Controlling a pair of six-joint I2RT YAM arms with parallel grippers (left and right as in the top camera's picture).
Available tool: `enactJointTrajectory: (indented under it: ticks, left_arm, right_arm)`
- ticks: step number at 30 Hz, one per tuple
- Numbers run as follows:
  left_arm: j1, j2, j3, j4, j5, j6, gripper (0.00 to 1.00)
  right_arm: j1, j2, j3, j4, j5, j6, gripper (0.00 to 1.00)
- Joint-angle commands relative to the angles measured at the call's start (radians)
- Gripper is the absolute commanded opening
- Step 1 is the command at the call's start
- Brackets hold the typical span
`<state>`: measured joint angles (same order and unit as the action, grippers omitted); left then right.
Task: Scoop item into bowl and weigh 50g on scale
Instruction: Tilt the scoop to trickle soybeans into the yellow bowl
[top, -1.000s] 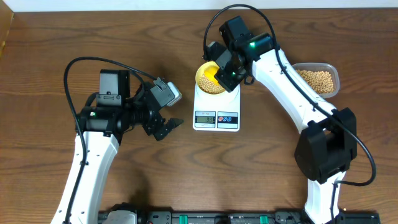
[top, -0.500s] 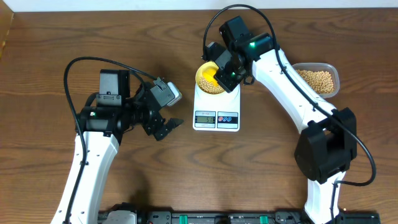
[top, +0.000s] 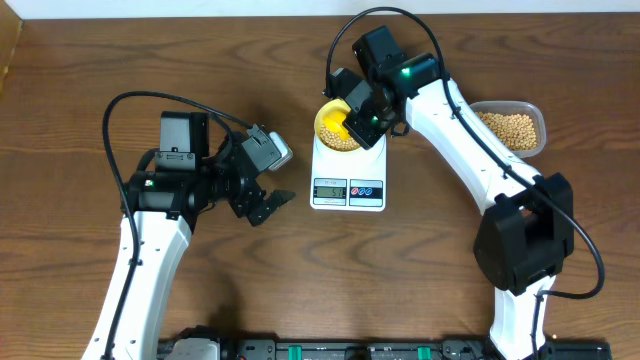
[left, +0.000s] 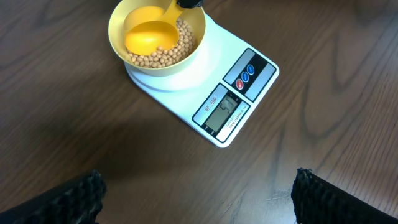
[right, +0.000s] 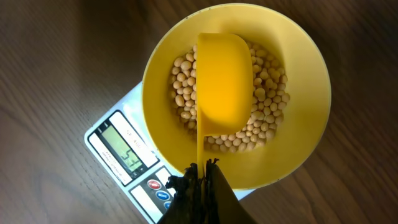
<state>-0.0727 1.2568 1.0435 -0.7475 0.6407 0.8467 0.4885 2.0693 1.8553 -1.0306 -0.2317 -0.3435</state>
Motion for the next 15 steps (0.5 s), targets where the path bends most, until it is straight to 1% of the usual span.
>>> enactJointTrajectory:
  ticks: [1, 15]
  left_arm:
    - [0.005, 0.007, 0.0, 0.0, -0.005, 0.016, 0.98]
    - [0.005, 0.007, 0.0, 0.0, -0.005, 0.016, 0.98]
  right_arm:
    - [-0.006, 0.011, -0.008, -0.002, -0.014, 0.016, 0.01]
    - [-0.034, 0.01, -0.008, -0.002, -0.085, 0.037, 0.01]
